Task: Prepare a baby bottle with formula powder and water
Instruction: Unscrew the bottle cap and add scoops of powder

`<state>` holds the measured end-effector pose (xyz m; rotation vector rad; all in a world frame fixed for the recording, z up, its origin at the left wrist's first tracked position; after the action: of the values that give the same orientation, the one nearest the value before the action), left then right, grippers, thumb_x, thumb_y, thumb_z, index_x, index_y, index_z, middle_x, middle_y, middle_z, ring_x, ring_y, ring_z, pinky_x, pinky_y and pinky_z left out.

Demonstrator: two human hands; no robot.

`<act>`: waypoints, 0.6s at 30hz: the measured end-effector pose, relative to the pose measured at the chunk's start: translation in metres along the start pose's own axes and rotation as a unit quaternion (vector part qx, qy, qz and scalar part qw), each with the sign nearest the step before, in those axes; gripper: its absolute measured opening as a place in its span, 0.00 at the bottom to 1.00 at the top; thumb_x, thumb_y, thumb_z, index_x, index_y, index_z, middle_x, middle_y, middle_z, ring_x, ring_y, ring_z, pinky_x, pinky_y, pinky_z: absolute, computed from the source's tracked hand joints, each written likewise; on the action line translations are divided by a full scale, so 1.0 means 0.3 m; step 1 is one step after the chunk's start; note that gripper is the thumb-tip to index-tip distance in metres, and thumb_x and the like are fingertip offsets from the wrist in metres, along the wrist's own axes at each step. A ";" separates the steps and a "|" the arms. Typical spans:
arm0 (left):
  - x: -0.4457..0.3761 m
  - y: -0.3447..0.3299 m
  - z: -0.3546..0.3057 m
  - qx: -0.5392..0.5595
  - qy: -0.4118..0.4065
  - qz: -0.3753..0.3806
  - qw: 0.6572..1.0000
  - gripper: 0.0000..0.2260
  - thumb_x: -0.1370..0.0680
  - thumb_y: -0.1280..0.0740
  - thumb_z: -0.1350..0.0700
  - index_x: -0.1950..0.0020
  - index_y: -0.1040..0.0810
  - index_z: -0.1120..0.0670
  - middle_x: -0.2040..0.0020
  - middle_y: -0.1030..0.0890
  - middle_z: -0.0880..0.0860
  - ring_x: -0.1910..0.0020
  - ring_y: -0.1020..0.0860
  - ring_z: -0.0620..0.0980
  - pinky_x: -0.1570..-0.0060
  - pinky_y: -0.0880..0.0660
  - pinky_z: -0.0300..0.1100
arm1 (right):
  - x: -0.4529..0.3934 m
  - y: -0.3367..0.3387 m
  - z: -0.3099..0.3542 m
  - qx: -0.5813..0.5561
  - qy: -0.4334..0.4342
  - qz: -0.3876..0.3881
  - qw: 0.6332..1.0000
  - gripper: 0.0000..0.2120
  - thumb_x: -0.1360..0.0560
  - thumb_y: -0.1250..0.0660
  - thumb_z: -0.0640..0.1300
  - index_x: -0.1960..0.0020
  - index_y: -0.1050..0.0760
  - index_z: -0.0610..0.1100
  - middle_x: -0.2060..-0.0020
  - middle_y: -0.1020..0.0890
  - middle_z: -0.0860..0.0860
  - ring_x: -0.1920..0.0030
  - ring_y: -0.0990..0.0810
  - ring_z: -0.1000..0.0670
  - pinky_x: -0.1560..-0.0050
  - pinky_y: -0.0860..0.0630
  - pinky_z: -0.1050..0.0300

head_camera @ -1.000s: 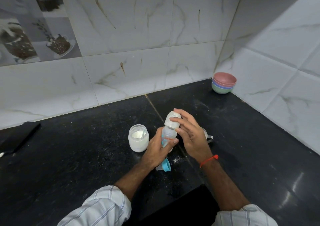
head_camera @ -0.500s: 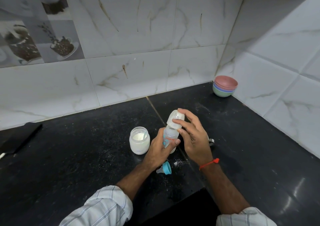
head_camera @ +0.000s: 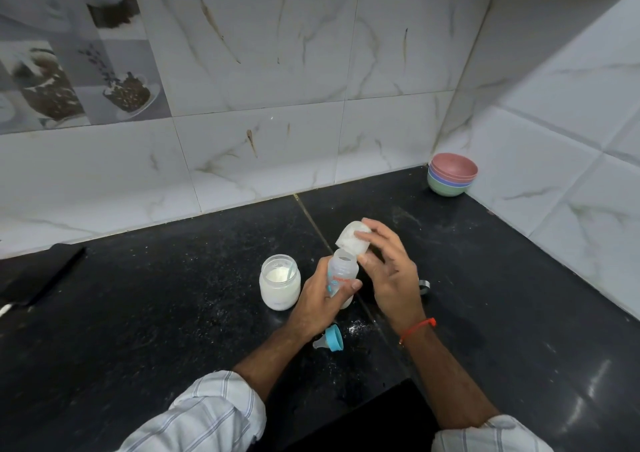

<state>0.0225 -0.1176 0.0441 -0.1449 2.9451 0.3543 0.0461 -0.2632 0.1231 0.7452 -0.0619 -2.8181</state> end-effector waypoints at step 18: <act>-0.003 0.066 0.029 -0.027 -0.010 -0.101 0.994 0.25 0.25 0.29 0.35 0.32 0.29 0.42 0.42 0.21 0.33 0.42 0.21 0.36 0.47 0.27 0.27 | -0.029 -0.038 -0.272 0.074 -0.334 -0.035 0.939 0.13 0.24 0.22 0.48 0.43 0.23 0.50 0.47 0.14 0.46 0.49 0.13 0.44 0.50 0.15 0.48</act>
<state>0.0224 -0.0962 0.0405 -0.4398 2.8692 0.4026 0.0913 -0.2489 0.0551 -0.2230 -0.3651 -3.0177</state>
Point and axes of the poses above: each hand's wrist, its own x-axis away from the middle knuckle, its own y-axis out of the back of the hand, z = x × y, the point moved 3 cm from there along -x, towards the middle knuckle
